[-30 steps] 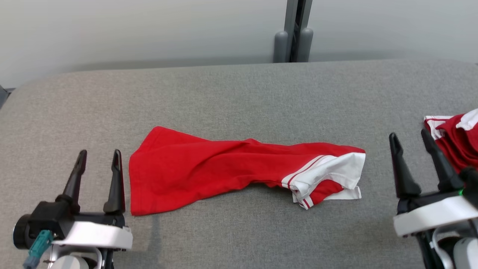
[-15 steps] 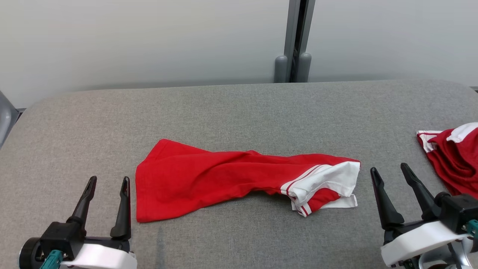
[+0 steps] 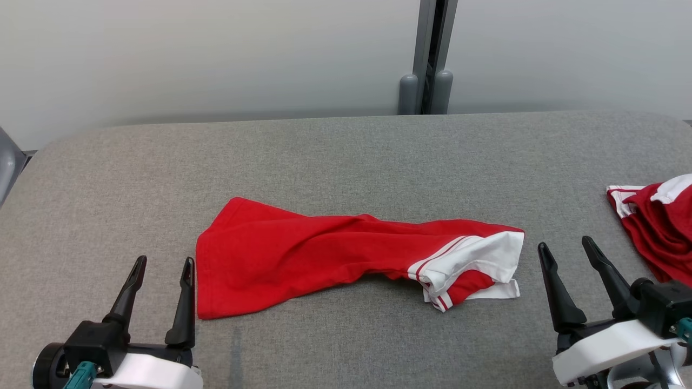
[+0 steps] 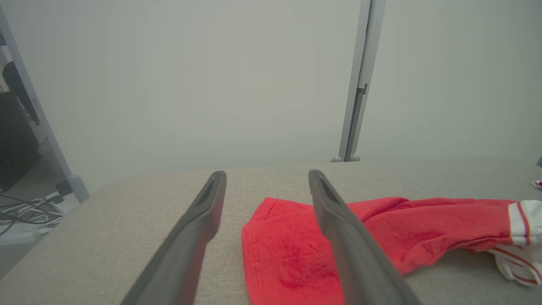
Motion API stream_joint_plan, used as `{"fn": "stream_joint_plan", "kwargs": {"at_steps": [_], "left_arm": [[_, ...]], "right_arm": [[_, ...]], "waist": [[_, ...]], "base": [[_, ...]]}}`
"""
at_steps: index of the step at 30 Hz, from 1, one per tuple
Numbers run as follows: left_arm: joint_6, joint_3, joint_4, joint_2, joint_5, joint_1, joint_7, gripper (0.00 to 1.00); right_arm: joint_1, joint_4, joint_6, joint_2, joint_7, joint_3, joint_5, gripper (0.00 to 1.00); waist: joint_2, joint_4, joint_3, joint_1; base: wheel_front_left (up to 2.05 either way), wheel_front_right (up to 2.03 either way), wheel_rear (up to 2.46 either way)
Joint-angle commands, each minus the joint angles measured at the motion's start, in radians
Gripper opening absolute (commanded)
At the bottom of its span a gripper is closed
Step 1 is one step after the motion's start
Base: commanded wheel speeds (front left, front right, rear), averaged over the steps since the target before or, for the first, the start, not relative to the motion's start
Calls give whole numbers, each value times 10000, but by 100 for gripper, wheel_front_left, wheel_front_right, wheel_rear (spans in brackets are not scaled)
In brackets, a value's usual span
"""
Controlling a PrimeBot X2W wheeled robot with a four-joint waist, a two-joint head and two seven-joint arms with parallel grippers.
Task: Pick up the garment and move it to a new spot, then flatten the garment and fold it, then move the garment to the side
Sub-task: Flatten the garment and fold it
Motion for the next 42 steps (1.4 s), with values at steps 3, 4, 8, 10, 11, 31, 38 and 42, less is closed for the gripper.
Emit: {"fn": "stream_joint_plan", "kwargs": {"at_steps": [3,4,8,10,11,31,38,42], "left_arm": [[61,-8,-25,105,-20,-98,1,100],[67,-13,-23,113,-25,-106,7,100],[51,-50,43,165,-48,-184,174,100],[-110,-117,157,124,-267,-259,440,100],[-203,-158,270,159,-372,-289,647,100],[-1251,-110,3623,190,-2234,-1394,2635,62],[-1403,-161,4130,258,-2262,-1750,2249,0],[-1425,-220,4240,260,-2205,-1950,2070,0]], "right_arm": [[-78,-69,1,-24,24,-6,-37,100],[-79,-67,1,-23,27,-12,-38,100],[-93,-109,1,-19,44,-3,-52,100],[-146,-120,1,-52,83,35,-67,100],[-172,-121,1,-75,92,50,-69,100],[-426,330,1,-399,26,570,117,100],[-209,413,1,-797,378,933,393,100],[-483,765,1,-951,457,1275,738,100]], "waist": [[0,6,16,0],[0,11,17,0],[0,40,92,0],[0,47,194,0],[0,41,248,0],[0,-544,1378,0],[0,-551,1519,0],[0,-473,1636,0]], "base": [[0,0,0],[0,0,0],[0,0,0],[0,0,0],[0,0,0],[0,0,0],[0,0,0],[0,0,0]]}}
